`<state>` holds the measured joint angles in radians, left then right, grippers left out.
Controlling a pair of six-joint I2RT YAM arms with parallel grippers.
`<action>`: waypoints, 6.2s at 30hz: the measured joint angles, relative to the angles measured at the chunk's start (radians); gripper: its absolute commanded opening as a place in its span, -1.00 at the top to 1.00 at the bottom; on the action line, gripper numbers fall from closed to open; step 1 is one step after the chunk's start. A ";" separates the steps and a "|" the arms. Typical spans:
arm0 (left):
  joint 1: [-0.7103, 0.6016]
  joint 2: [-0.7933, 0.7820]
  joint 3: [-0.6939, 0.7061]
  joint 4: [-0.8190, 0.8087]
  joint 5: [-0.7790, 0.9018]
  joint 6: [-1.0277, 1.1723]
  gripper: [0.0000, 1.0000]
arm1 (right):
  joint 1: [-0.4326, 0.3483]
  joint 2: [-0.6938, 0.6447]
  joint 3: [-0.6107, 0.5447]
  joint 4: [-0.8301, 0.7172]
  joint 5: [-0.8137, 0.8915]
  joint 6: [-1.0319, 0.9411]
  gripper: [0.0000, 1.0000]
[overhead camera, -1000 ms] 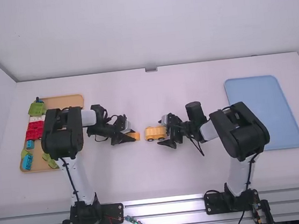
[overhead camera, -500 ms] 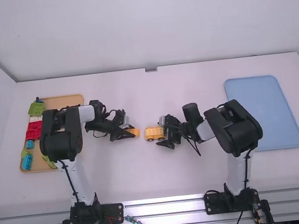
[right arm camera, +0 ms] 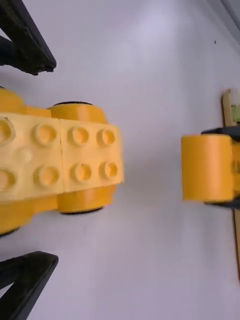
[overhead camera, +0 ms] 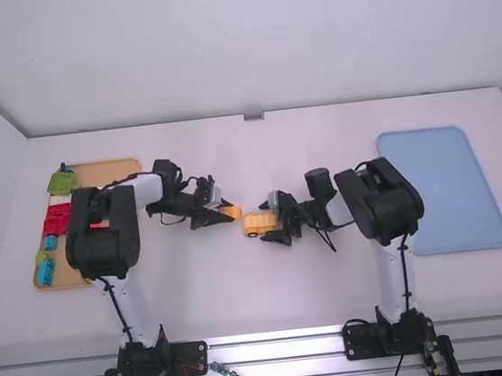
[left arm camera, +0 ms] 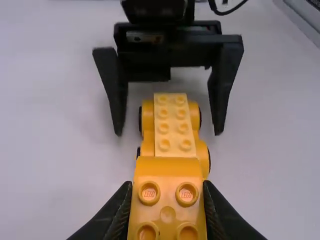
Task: Assemble lego blocks to make yellow taxi
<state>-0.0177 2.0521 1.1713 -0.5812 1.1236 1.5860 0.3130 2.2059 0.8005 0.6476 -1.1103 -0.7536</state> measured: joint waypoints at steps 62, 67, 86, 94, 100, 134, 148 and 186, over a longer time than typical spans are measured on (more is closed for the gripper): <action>-0.243 -0.199 -0.388 0.778 -0.227 -0.651 0.96 | 0.051 0.004 0.001 -0.023 -0.006 -0.084 -0.01; -0.243 -0.199 -0.388 0.764 -0.227 -0.652 0.97 | 0.051 0.004 0.016 -0.059 -0.005 -0.084 -0.03; -0.241 -0.162 -0.386 0.805 -0.182 -0.647 0.97 | 0.053 0.004 0.074 -0.203 -0.008 -0.158 -0.03; -0.246 -0.161 -0.377 0.780 -0.194 -0.647 0.97 | 0.053 0.004 0.075 -0.204 -0.009 -0.162 -0.03; -0.272 -0.164 -0.360 0.766 -0.245 -0.648 0.97 | 0.039 0.005 0.075 -0.211 -0.012 -0.164 -0.03; -0.301 -0.183 -0.346 0.709 -0.332 -0.644 0.86 | 0.039 0.004 0.075 -0.210 -0.013 -0.166 -0.03; -0.301 -0.183 -0.346 0.710 -0.332 -0.647 0.34 | 0.039 0.004 0.075 -0.210 -0.013 -0.166 -0.03; -0.321 -0.198 -0.367 0.692 -0.430 -0.674 0.05 | 0.051 0.004 0.081 -0.229 -0.011 -0.172 -0.03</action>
<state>-0.3386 1.8542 0.8047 0.1112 0.6937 0.9119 0.3645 2.2101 0.8814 0.4191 -1.1217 -0.9260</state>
